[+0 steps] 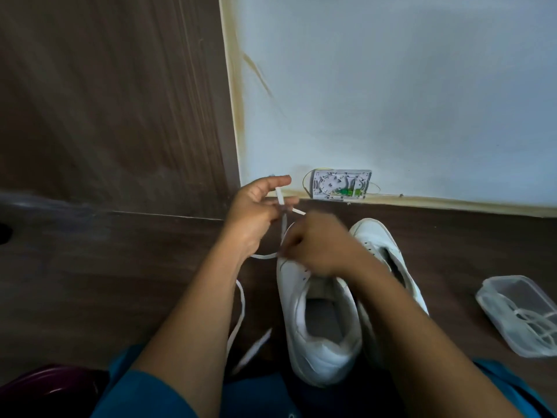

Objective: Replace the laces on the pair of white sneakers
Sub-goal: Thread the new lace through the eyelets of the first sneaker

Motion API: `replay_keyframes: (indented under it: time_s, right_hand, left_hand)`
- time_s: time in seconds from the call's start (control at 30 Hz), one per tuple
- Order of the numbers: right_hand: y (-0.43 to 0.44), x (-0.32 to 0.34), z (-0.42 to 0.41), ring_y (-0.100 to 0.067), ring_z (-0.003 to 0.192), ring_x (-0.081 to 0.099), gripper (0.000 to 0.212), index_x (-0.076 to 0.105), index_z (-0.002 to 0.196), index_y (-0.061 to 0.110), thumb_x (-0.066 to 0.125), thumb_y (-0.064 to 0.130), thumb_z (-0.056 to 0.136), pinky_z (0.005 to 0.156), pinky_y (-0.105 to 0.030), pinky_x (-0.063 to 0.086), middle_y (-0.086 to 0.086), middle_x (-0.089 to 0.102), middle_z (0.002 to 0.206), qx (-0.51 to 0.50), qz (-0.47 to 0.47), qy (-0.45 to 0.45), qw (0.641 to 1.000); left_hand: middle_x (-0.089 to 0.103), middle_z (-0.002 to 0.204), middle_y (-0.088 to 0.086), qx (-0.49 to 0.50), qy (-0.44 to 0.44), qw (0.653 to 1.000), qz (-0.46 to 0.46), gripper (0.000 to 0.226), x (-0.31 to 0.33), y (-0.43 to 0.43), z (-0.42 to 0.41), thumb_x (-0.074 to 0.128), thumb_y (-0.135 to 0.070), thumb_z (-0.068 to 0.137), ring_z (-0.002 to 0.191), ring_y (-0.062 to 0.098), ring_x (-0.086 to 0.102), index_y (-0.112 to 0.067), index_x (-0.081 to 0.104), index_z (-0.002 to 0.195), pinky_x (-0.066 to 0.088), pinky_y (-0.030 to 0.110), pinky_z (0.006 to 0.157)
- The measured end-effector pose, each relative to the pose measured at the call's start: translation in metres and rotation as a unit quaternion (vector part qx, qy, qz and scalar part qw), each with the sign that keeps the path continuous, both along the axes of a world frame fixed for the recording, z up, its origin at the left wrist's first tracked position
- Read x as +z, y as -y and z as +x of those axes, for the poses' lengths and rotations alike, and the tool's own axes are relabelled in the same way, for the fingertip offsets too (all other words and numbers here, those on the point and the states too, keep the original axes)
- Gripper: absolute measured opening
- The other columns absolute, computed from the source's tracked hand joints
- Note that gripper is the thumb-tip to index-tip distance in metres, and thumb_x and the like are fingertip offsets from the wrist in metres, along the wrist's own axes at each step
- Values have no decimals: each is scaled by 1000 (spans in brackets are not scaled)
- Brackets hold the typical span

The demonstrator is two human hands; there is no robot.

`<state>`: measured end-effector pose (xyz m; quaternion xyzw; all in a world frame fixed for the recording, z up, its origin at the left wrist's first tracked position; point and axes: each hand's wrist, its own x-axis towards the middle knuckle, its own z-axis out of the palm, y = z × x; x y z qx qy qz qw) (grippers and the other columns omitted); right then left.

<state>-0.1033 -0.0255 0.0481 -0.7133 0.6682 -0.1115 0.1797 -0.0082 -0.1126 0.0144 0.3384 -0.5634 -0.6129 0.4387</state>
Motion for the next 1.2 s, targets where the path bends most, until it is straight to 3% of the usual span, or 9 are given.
replay_keyframes:
  time_s: [0.1,0.17,0.3,0.43,0.67,0.87,0.93,1.07,1.2]
  right_hand:
    - [8,-10,-27,-23,91,64,27,69,98,1,67,23,83,79,-30,50,-9,68,94,-126,7,64,990]
    - [9,-18,-29,-19,69,60,23,68,89,-2,72,20,80,67,-29,47,-8,64,77,-145,49,202,967]
    - [16,-25,-32,-15,50,56,11,67,72,2,64,2,83,52,-26,50,-5,62,60,-164,23,264,950]
    - [19,-24,-36,-9,54,49,29,54,55,21,68,16,80,57,-23,40,4,52,57,-147,-24,136,979]
    - [21,-32,-34,-16,62,49,36,41,54,17,61,14,85,57,-26,37,5,46,57,-115,-41,70,990]
    - [22,-31,-33,-16,66,50,25,51,61,15,59,11,84,59,-27,35,6,48,61,-109,-43,66,991]
    - [21,-30,-34,-17,77,59,7,66,76,10,61,9,81,66,-25,43,4,61,74,-111,-18,47,992]
    - [21,-32,-33,-24,89,64,19,71,92,4,58,9,79,78,-32,54,-11,68,98,-139,29,13,990]
    - [20,-32,-35,-19,83,60,19,70,95,7,60,5,79,58,-22,48,-6,66,96,-138,46,61,988]
  left_hand:
    - [44,140,1,-47,11,999,18,59,-4,-9,-6,48,31,74,82,14,69,-14,61,108,56,19,65]
    - [48,131,-3,-65,-16,997,33,57,-4,-11,-9,48,32,74,84,17,68,-9,59,112,57,20,71]
    - [55,122,4,-52,-17,998,31,50,-3,-9,-8,48,31,74,80,12,68,-7,60,105,57,20,70]
    - [59,95,8,-73,124,989,-36,50,-6,-10,2,57,24,73,72,11,60,-21,60,95,51,24,65]
    - [49,59,3,-153,272,949,-47,52,-22,-13,-2,58,23,74,46,6,52,-12,51,112,49,26,53]
    - [44,63,2,-112,226,968,7,50,-26,-11,-3,57,27,72,54,16,55,-16,54,96,56,31,57]
    - [46,62,2,-106,236,966,7,44,-28,-11,-4,58,26,72,55,17,55,-15,56,89,55,31,58]
    - [51,60,8,-65,233,970,7,35,-30,-13,-6,62,22,73,56,19,55,-10,49,65,56,28,55]
    - [50,64,6,-47,194,979,46,35,-34,-15,-5,59,22,76,58,18,55,-13,58,78,56,24,54]
